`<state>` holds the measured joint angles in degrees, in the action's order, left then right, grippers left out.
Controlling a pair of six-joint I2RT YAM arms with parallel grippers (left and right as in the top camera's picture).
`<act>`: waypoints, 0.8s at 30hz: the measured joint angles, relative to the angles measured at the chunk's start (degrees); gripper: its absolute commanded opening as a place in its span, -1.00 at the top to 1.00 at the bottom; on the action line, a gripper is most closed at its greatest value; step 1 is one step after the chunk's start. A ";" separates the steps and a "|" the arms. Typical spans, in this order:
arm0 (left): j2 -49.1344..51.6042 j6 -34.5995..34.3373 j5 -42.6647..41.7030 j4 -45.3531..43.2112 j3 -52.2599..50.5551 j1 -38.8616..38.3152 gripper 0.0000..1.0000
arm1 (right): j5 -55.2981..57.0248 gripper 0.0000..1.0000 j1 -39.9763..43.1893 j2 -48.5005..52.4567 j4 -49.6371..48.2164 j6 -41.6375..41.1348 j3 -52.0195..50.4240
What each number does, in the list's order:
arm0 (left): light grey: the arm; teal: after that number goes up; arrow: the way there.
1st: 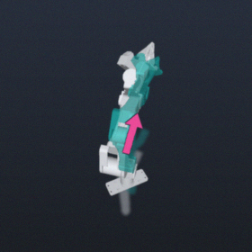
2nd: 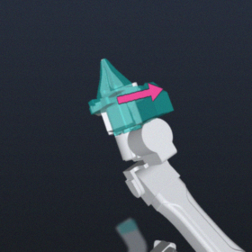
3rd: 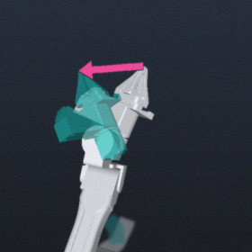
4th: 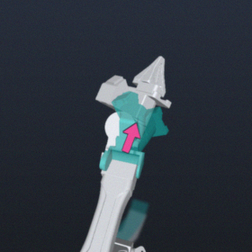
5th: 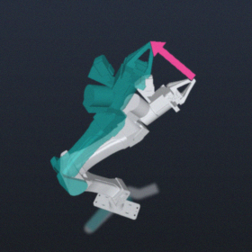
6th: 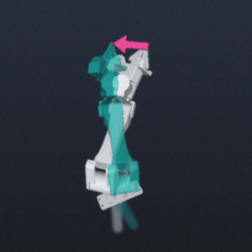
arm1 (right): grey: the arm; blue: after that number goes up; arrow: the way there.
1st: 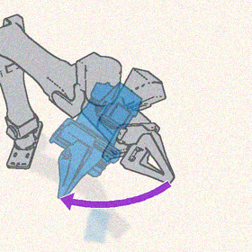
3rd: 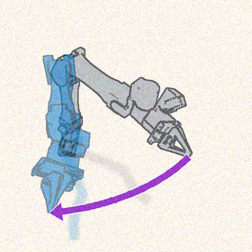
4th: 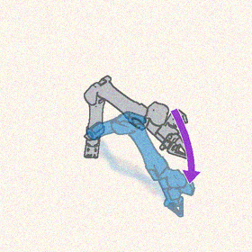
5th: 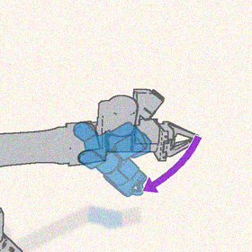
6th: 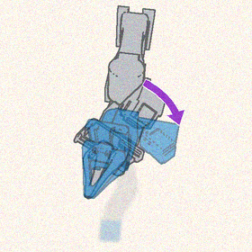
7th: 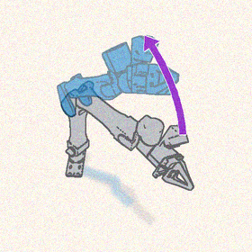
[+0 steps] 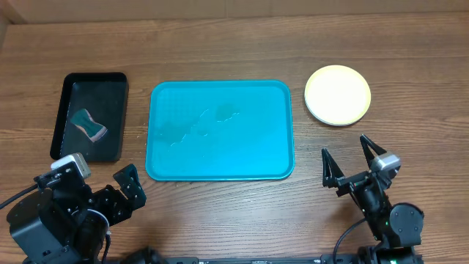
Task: Clean dirty plates on tray and stack at the side
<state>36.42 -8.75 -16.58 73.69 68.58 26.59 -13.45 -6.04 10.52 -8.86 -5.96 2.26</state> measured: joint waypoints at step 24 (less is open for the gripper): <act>0.00 0.00 0.00 0.00 0.00 0.00 -0.99 | 9.03 -1.00 0.44 -9.64 13.62 0.00 -1.20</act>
<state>36.42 -8.75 -16.58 73.69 68.58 26.59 -4.43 -5.61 0.89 4.75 -5.96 1.06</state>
